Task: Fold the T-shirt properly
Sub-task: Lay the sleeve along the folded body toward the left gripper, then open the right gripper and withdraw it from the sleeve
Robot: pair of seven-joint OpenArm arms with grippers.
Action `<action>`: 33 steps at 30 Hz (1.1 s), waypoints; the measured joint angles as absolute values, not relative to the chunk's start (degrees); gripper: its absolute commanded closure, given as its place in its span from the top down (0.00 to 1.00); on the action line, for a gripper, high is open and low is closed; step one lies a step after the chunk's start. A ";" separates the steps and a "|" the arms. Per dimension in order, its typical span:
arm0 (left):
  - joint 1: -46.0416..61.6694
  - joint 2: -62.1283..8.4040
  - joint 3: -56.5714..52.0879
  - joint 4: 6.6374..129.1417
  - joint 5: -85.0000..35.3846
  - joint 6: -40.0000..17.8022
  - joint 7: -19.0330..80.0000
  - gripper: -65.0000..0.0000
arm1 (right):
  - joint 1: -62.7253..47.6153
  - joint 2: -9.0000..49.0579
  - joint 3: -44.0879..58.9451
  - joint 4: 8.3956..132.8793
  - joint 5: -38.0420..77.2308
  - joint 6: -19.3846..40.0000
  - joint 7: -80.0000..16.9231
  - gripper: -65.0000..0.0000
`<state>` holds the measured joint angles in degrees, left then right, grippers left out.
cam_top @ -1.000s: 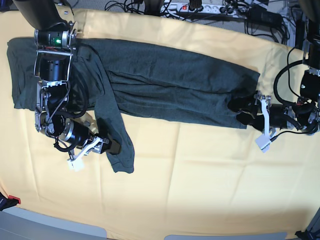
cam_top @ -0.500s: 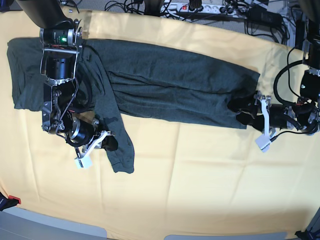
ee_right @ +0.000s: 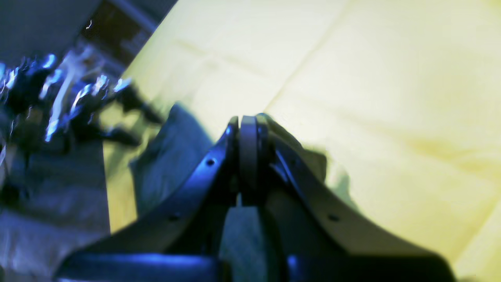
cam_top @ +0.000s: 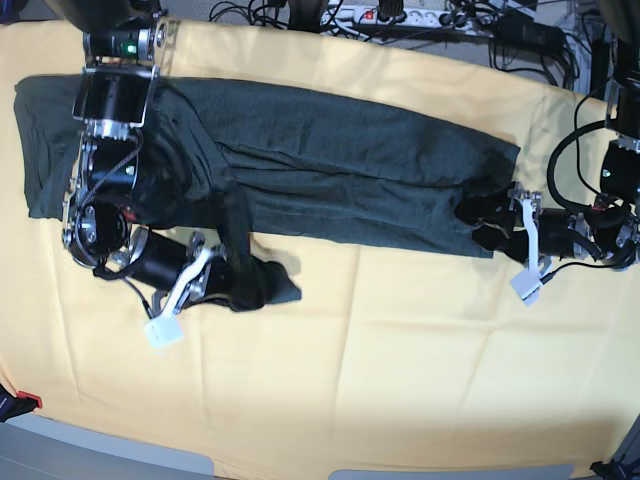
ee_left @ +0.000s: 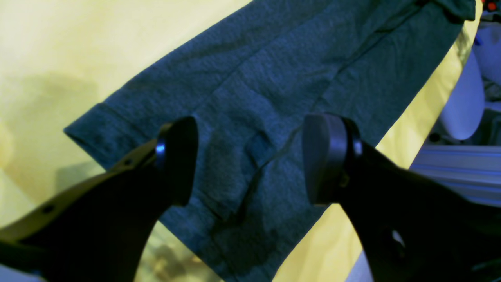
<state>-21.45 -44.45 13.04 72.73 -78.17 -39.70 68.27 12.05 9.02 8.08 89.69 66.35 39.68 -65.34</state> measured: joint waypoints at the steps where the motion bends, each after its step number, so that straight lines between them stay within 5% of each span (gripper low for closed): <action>1: -21.45 -44.45 13.04 72.73 -78.15 -39.70 68.27 0.66 | 11.00 9.02 8.08 91.42 67.61 39.68 -65.67 0.00; 18: -21.45 -44.45 13.04 72.73 -78.19 -39.68 67.92 0.66 | 5.93 8.14 -7.92 101.54 79.05 39.70 -71.13 0.00; 27: -21.45 -44.45 13.04 72.73 -78.19 -39.68 67.92 0.66 | 6.70 1.58 -17.04 101.62 55.77 39.68 -56.58 0.00; 33: -21.45 -44.47 13.04 72.73 -78.17 -39.68 67.92 0.66 | 6.70 -1.10 -21.96 101.62 48.84 39.68 -55.88 0.00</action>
<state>-21.45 -44.47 13.04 72.73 -78.17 -39.68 67.92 6.70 -1.10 -21.96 101.62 48.84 39.68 -55.88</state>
